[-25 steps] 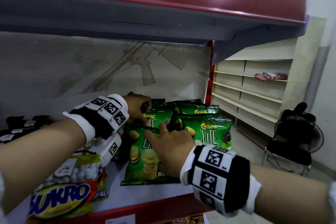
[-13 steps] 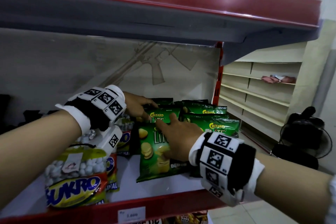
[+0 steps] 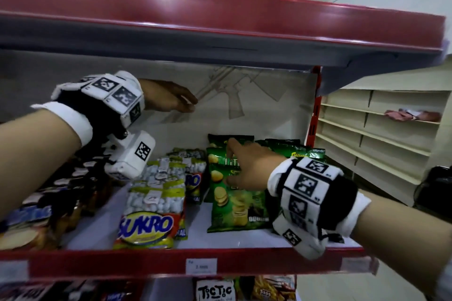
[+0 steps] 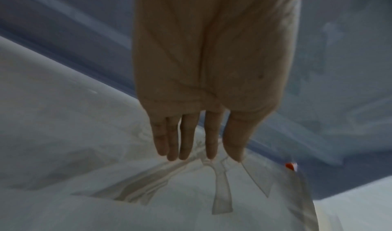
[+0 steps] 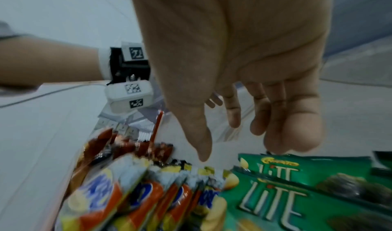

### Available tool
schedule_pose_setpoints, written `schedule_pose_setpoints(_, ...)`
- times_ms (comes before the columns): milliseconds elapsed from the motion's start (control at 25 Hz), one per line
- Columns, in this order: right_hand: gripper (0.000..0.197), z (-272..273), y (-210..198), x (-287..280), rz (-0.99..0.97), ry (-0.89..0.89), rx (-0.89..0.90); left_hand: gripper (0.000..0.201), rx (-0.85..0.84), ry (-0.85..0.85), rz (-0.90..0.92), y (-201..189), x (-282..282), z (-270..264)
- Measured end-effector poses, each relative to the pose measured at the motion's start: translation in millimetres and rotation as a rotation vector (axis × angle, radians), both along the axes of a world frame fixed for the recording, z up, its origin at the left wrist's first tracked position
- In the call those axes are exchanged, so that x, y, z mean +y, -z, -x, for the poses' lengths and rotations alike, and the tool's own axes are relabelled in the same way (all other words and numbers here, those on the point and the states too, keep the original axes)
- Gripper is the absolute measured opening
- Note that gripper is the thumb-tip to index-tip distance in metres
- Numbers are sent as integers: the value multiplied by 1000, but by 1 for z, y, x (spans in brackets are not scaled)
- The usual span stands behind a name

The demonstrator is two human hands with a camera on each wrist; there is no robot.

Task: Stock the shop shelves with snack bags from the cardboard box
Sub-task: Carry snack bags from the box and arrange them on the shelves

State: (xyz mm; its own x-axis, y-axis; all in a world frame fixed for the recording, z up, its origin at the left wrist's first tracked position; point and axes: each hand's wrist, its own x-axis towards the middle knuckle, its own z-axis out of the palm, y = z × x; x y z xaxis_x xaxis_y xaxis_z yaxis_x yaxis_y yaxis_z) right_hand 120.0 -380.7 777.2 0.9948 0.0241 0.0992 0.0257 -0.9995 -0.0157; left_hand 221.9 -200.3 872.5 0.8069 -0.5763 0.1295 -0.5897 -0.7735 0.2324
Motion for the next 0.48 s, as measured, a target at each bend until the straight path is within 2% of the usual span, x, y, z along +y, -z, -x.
schedule_pose_setpoints(120, 50, -3, -19, 20, -113, -37, -23, 40, 51, -109, 149, 10, 44, 6)
schedule_pose_setpoints(240, 27, -24, -37, 40, -199, 25, -75, 37, 90, -231, 210, 26, 78, -8)
schedule_pose_setpoints(440, 32, -76, -50, 60, -512, 128, 20, 37, 204, -350, 426, 37, 105, -48)
schedule_pose_setpoints(480, 32, -84, -50, 65, -525, 139, 22, 37, 247, -359, 473, 38, 106, -54)
